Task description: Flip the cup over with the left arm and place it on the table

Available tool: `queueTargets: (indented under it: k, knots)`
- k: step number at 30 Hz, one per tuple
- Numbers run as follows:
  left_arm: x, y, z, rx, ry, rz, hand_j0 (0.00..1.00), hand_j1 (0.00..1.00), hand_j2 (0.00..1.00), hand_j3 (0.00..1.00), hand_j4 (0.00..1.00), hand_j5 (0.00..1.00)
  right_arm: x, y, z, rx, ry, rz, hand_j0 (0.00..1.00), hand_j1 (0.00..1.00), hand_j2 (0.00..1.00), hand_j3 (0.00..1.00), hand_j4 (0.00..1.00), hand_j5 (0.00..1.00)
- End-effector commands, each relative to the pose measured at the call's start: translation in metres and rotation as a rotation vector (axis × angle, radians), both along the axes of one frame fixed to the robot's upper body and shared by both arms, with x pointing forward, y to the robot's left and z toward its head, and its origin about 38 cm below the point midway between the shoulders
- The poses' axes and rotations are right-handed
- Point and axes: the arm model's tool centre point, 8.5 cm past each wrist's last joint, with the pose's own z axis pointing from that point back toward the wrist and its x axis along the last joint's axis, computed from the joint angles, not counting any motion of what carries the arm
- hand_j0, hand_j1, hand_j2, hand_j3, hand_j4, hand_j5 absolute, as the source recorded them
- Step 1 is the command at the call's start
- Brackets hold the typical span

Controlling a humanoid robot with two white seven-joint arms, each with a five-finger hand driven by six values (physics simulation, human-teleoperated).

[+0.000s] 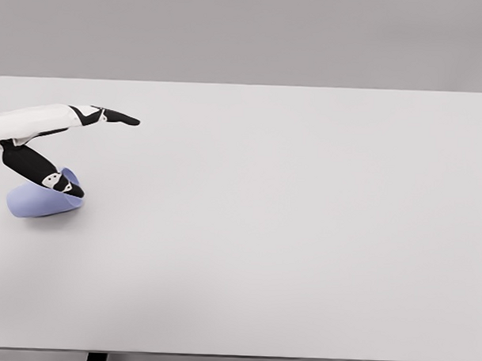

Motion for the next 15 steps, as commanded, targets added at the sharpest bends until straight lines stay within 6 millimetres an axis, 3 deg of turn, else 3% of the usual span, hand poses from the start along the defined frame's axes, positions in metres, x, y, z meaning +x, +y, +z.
queueTargets:
  k: [1,6,9,15]
  knots:
    - [-0.001,0.003,0.002,0.0,0.0,0.008,1.0,1.0,1.0,1.0,1.0,1.0,0.0,0.0,0.0,-0.001,-0.002,0.0,1.0,1.0,1.0,1.0,1.0,1.0]
    - [-0.007,0.017,-0.005,0.019,0.033,0.043,1.0,1.0,1.0,1.0,1.0,1.0,-0.006,0.001,0.0,0.004,0.011,0.0,1.0,1.0,1.0,1.0,1.0,1.0]
    - [-0.013,0.016,-0.026,0.014,0.089,0.042,1.0,1.0,1.0,1.0,1.0,1.0,-0.005,0.001,0.0,0.004,0.01,-0.005,1.0,1.0,1.0,1.0,1.0,1.0]
    - [-0.016,0.022,-0.029,-0.007,0.123,0.067,1.0,1.0,1.0,1.0,1.0,1.0,-0.006,0.0,0.0,0.003,0.011,0.001,1.0,1.0,1.0,1.0,1.0,1.0]
